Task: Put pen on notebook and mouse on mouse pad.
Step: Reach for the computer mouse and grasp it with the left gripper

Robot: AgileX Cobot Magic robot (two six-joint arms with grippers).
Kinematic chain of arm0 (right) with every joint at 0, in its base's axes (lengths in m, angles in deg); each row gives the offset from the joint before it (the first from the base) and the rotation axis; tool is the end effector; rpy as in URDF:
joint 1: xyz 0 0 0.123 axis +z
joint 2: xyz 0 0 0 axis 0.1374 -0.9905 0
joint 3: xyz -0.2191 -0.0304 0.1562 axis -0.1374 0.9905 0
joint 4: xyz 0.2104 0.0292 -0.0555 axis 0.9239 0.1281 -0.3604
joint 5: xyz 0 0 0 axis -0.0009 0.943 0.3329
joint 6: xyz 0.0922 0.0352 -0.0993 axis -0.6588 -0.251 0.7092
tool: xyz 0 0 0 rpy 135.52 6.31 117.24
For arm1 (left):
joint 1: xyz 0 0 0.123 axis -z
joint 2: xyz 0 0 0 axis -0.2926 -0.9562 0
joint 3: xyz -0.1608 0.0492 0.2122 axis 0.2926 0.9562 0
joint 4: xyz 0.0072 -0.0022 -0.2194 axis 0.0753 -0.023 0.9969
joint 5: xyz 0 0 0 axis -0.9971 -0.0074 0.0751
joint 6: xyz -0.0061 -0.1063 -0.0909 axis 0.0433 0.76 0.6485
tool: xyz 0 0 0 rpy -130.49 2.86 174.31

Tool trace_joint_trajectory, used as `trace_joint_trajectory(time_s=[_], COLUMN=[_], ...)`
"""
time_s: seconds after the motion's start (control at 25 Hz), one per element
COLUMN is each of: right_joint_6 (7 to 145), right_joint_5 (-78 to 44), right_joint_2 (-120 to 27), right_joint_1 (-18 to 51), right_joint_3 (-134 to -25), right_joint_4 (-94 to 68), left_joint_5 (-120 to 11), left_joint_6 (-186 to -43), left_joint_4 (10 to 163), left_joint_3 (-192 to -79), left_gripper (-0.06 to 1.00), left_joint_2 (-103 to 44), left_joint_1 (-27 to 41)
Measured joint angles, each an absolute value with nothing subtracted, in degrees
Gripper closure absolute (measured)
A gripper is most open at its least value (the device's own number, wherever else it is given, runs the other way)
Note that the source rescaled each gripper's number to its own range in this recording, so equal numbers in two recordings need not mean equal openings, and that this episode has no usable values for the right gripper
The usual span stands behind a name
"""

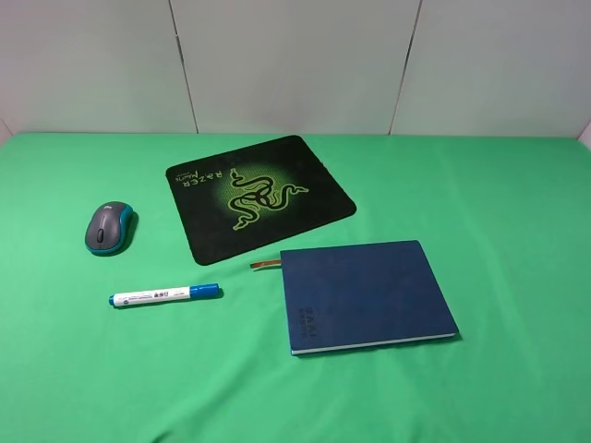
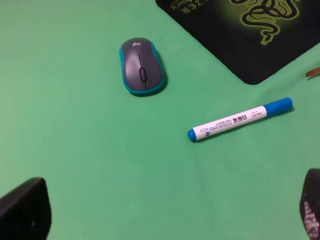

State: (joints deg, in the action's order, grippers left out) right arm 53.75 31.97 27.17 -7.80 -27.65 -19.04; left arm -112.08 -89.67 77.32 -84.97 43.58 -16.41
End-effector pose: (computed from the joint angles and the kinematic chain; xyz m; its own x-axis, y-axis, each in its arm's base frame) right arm 0.0269 0.0040 0.2444 -0.4157 0.0009 -0.9095 -0.0263 0.9996 0.0130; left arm 0.0228 -0.0104 0.2395 -0.4446 0.1232 -0.8872 0.1284 0.9890 0.0730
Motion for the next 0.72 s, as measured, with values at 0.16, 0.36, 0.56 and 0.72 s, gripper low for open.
trace_joint_trajectory(time_s=[0.16,0.36,0.56,0.72], right_joint_6=[53.8,53.8,53.8,53.8], right_joint_5=[32.0,32.0,32.0,32.0], right_joint_2=[27.2,27.2,27.2,27.2], right_joint_1=[-7.8,-7.8,-7.8,-7.8], right_joint_3=[-27.7,-27.7,-27.7,-27.7], right_joint_4=[-19.0,-19.0,-19.0,-19.0], left_joint_5=[-112.1,-112.1,-112.1,-112.1], left_joint_6=[-89.7,-89.7,-89.7,-89.7], left_joint_4=[77.3,77.3,77.3,77.3], left_joint_3=[-85.0,-85.0,-85.0,-85.0], left_gripper=[-0.06,-0.06,-0.06,-0.06], left_joint_2=[43.6,43.6,43.6,43.6], left_joint_1=[-16.4,-16.4,-16.4,-16.4])
